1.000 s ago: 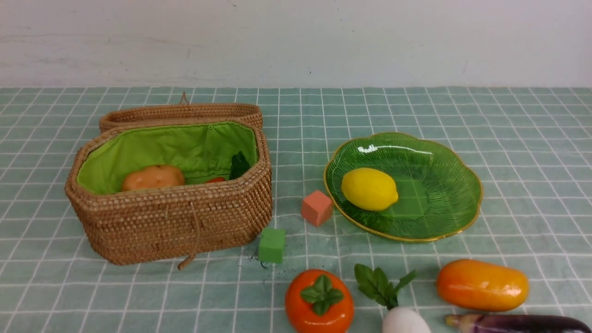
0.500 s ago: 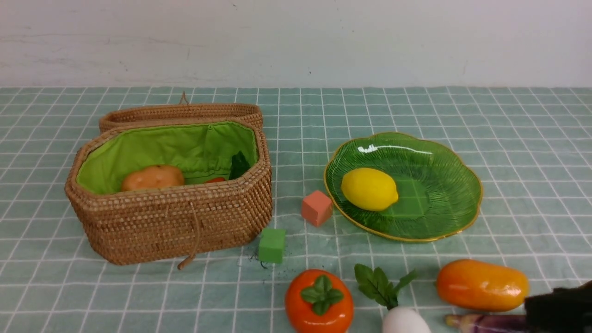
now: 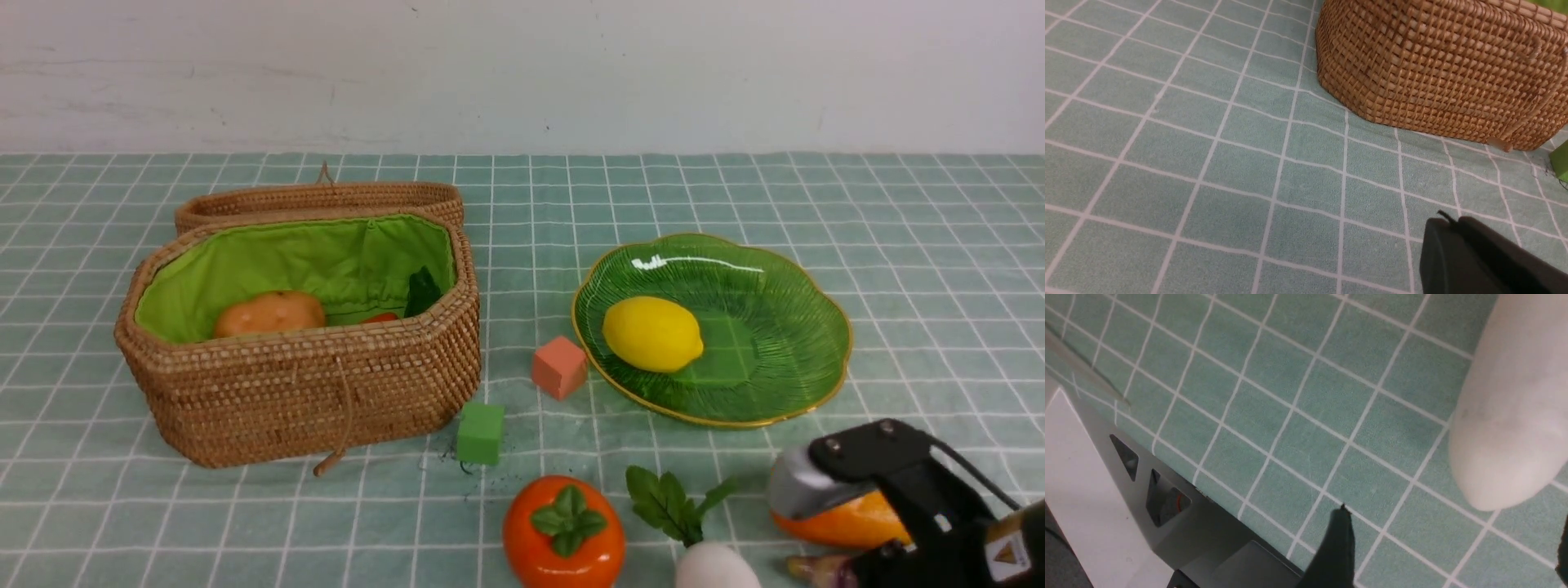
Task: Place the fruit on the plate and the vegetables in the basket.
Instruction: Take a daikon with your right arm and place it on the basket on the left.
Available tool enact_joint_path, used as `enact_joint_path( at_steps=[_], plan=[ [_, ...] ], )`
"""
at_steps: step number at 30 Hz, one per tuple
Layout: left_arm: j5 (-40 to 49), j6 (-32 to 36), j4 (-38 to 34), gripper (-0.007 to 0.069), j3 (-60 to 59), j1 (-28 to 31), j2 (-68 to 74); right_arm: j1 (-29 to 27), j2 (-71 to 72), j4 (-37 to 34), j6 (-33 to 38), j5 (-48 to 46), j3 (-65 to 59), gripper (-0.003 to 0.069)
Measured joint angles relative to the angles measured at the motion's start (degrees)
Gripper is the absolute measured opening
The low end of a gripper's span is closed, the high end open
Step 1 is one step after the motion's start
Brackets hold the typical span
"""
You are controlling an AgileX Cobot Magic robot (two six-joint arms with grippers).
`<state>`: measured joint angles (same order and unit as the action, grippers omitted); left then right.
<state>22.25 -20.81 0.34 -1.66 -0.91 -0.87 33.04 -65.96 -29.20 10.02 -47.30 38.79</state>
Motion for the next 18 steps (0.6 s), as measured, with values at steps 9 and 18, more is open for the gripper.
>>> enact_joint_path(
  at_steps=[9, 18],
  plan=[
    [0.0, 0.0, 0.0, 0.0018, 0.0, 0.0, 0.0, 5.3, -3.5, 14.9, -17.3, 0.1, 4.0, 0.0597],
    [0.0, 0.0, 0.0, 0.0026, 0.0, 0.0, 0.0, 6.0, -10.0, 20.1, -20.8, 5.9, 4.8, 0.0593]
  ],
)
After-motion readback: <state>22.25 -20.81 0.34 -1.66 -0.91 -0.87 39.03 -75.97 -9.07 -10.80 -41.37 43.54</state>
